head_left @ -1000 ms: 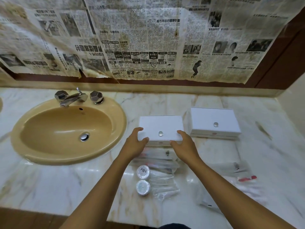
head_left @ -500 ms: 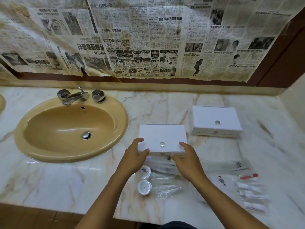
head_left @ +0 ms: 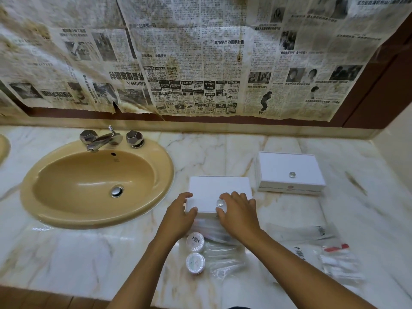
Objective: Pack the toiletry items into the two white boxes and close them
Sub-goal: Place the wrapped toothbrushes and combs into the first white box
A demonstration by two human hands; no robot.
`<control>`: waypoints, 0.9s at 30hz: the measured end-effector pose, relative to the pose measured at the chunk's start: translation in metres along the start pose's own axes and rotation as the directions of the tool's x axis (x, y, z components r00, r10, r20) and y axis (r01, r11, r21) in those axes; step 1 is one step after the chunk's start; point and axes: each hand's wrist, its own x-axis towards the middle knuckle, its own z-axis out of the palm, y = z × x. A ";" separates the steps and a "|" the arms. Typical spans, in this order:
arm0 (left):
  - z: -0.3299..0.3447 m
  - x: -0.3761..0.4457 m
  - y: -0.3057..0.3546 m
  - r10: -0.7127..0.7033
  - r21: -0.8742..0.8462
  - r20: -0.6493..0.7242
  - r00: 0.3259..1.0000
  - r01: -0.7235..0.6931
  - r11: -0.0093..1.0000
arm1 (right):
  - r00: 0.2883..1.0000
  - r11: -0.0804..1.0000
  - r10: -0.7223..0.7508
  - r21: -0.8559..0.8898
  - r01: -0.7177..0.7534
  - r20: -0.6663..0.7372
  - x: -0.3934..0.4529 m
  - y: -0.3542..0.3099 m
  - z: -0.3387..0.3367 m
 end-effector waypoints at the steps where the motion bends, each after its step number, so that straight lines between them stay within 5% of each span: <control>1: -0.001 0.001 -0.001 0.004 0.008 -0.003 1.000 -0.004 1.000 | 1.000 1.000 -0.005 -0.012 0.005 0.001 0.002 0.000 0.000; 11: -0.004 0.007 -0.009 0.094 0.090 0.013 0.995 -0.095 0.991 | 1.000 0.999 -0.013 0.039 0.014 -0.029 0.017 -0.007 -0.016; 17: -0.006 0.017 -0.002 0.226 0.129 -0.109 0.968 -0.212 0.969 | 0.997 0.998 0.011 0.057 -0.007 -0.070 0.027 -0.009 -0.033; 24: -0.016 0.036 0.016 0.197 0.032 -0.184 0.963 -0.195 0.980 | 0.877 0.940 -0.064 0.267 0.214 -0.476 0.004 -0.013 -0.040; 27: -0.019 0.047 0.024 0.181 0.019 -0.216 0.959 -0.181 0.983 | 0.870 0.877 -0.118 0.362 0.318 -0.479 -0.012 -0.014 -0.033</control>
